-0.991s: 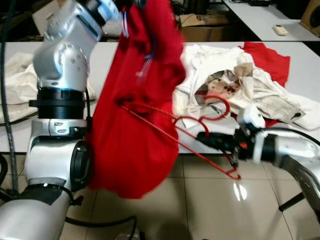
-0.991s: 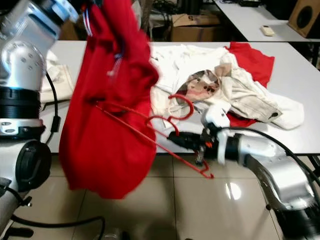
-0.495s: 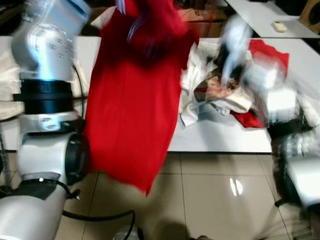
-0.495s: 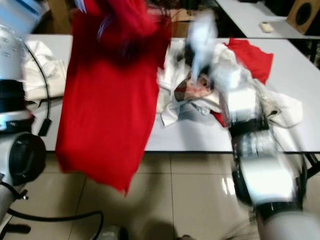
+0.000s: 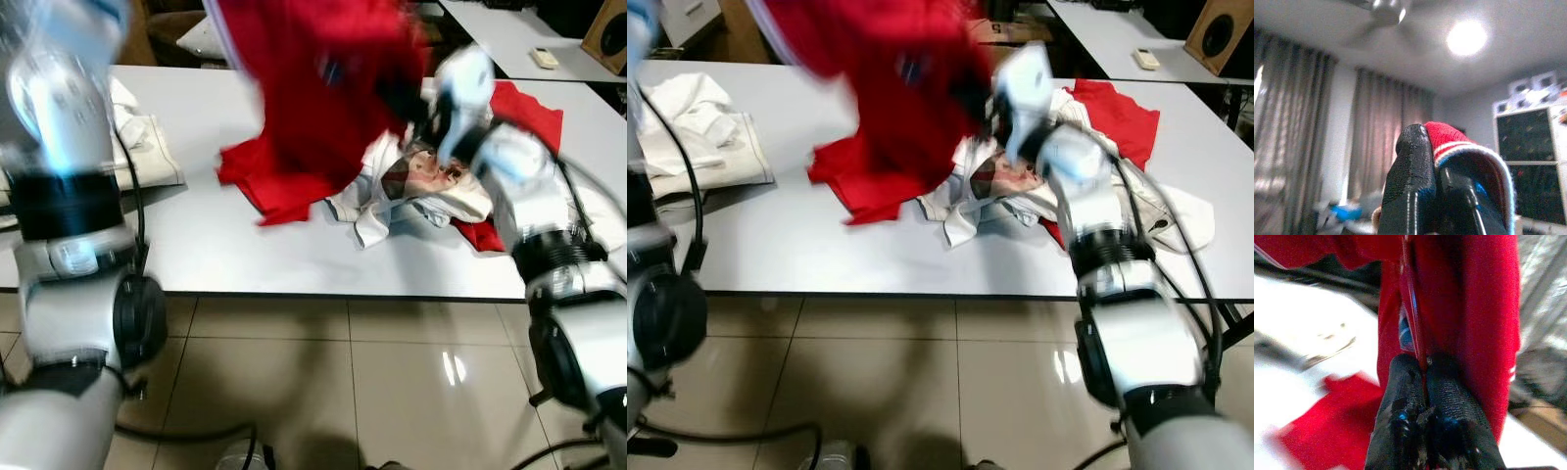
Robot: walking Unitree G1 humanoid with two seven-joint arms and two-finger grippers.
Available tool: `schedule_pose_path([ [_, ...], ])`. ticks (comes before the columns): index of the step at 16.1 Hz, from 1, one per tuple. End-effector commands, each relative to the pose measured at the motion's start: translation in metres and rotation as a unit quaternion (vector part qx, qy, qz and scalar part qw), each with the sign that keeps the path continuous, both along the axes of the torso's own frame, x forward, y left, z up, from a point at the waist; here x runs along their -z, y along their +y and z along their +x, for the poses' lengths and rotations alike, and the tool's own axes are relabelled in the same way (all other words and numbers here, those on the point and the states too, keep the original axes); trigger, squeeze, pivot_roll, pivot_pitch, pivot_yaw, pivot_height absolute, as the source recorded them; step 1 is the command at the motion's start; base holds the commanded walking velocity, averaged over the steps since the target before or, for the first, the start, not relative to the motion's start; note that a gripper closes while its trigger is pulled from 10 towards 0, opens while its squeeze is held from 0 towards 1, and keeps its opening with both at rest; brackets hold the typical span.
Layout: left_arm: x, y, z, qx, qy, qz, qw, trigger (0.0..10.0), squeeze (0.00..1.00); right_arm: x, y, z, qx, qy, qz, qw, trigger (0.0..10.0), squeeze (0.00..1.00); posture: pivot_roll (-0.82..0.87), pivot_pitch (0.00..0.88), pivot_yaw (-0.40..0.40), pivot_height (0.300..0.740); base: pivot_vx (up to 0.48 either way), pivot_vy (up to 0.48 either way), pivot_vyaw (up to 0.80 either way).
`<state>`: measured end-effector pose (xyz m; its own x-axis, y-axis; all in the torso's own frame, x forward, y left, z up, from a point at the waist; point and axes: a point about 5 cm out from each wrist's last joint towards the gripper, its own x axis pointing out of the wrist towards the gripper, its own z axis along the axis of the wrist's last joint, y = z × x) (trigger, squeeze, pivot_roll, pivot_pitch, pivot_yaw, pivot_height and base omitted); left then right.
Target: Hang hanger
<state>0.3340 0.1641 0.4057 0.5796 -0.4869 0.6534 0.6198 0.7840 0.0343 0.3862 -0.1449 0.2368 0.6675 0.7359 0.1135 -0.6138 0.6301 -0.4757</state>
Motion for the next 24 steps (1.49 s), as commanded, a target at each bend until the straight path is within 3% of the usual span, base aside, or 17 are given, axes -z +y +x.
schedule_pose_path([
  [1, 0.032, -0.010, 0.012, -0.056, 0.063, 0.068, 0.994, 0.0, 0.00, 0.026, 0.005, -0.016, -0.074, 0.041, -0.032, 0.996, 10.0, 0.00, 0.04, 0.000, 0.000, 0.740, 0.000, 0.000, 0.00],
  [2, 0.046, -0.013, 0.017, -0.072, 0.088, 0.084, 0.990, 0.0, 0.00, 0.037, 0.005, -0.025, -0.099, 0.058, -0.043, 0.992, 10.0, 0.00, 0.05, 0.000, -0.004, 0.740, 0.000, 0.000, 0.00],
  [4, 0.116, -0.028, 0.029, -0.112, 0.174, 0.186, 0.960, 0.0, 0.00, 0.084, 0.002, -0.082, -0.197, 0.140, -0.086, 0.967, 10.0, 0.00, 0.05, 0.000, -0.008, 0.740, 0.000, 0.000, 0.00],
  [6, 0.146, -0.033, 0.034, -0.122, 0.213, 0.230, 0.942, 0.0, 0.00, 0.105, -0.007, -0.126, -0.230, 0.197, -0.099, 0.948, 10.0, 0.00, 0.04, 0.000, -0.004, 0.740, 0.000, 0.000, 0.00],
  [7, 0.152, -0.033, 0.037, -0.131, 0.222, 0.236, 0.937, 0.0, 0.00, 0.109, -0.012, -0.140, -0.232, 0.216, -0.101, 0.943, 10.0, 0.00, 0.04, 0.000, 0.001, 0.740, 0.000, 0.000, 0.00],
  [8, 0.153, -0.033, 0.038, -0.134, 0.224, 0.237, 0.936, 0.0, 0.00, 0.110, -0.013, -0.145, -0.232, 0.222, -0.102, 0.942, 10.0, 0.00, 0.04, 0.000, 0.001, 0.740, 0.000, 0.000, 0.00],
  [10, 0.148, -0.036, 0.047, -0.139, 0.230, 0.220, 0.938, 0.0, 0.00, 0.105, -0.023, -0.165, -0.227, 0.249, -0.107, 0.935, 10.0, 0.00, 0.02, 0.000, 0.025, 0.740, 0.000, 0.000, 0.00],
  [12, 0.144, -0.042, 0.059, -0.110, 0.253, 0.229, 0.934, 0.0, 0.00, 0.099, -0.031, -0.189, -0.223, 0.282, -0.115, 0.926, 10.0, 0.00, -0.01, 0.000, 0.061, 0.740, 0.000, 0.000, 0.00],
  [14, 0.141, -0.045, 0.066, -0.101, 0.261, 0.226, 0.933, 0.0, 0.00, 0.098, -0.033, -0.192, -0.206, 0.278, -0.116, 0.931, 10.0, 0.00, -0.03, 0.000, 0.088, 0.740, 0.000, 0.000, 0.00],
  [15, 0.138, -0.049, 0.069, -0.102, 0.259, 0.230, 0.932, 0.0, 0.00, 0.096, -0.036, -0.183, -0.128, 0.246, -0.101, 0.956, 10.0, 0.00, -0.04, 0.000, 0.119, 0.740, 0.000, 0.000, 0.00],
  [16, 0.135, -0.055, 0.069, -0.089, 0.255, 0.232, 0.934, 0.0, 0.00, 0.091, -0.037, -0.177, -0.063, 0.215, -0.078, 0.971, 10.0, 0.00, -0.04, 0.000, 0.121, 0.740, 0.000, 0.000, 0.00],
  [18, 0.138, -0.057, 0.067, -0.062, 0.258, 0.241, 0.934, 0.0, 0.00, 0.081, -0.027, -0.180, -0.014, 0.209, -0.003, 0.978, 10.0, 0.00, -0.04, 0.000, 0.112, 0.740, 0.000, 0.000, 0.00],
  [21, 0.150, -0.047, 0.062, -0.049, 0.258, 0.258, 0.930, 0.0, 0.00, 0.085, -0.015, -0.172, 0.024, 0.212, 0.045, 0.976, 10.0, 0.00, -0.04, 0.000, 0.077, 0.740, 0.000, 0.000, 0.00],
  [22, 0.162, -0.041, 0.058, -0.052, 0.270, 0.257, 0.926, 0.0, 0.00, 0.089, -0.009, -0.171, 0.030, 0.212, 0.041, 0.976, 10.0, 0.00, -0.04, 0.000, 0.093, 0.740, 0.000, 0.000, 0.00],
  [23, 0.184, -0.036, 0.051, -0.060, 0.269, 0.290, 0.917, 0.0, 0.00, 0.090, -0.003, -0.176, 0.018, 0.217, 0.047, 0.975, 10.0, 0.00, -0.03, 0.000, 0.074, 0.740, 0.000, 0.000, 0.00],
  [24, 0.214, -0.026, 0.041, -0.085, 0.306, 0.271, 0.909, 0.0, 0.00, 0.093, 0.001, -0.186, -0.006, 0.237, 0.048, 0.970, 10.0, 0.00, -0.03, 0.000, 0.056, 0.740, 0.000, 0.000, 0.00],
])
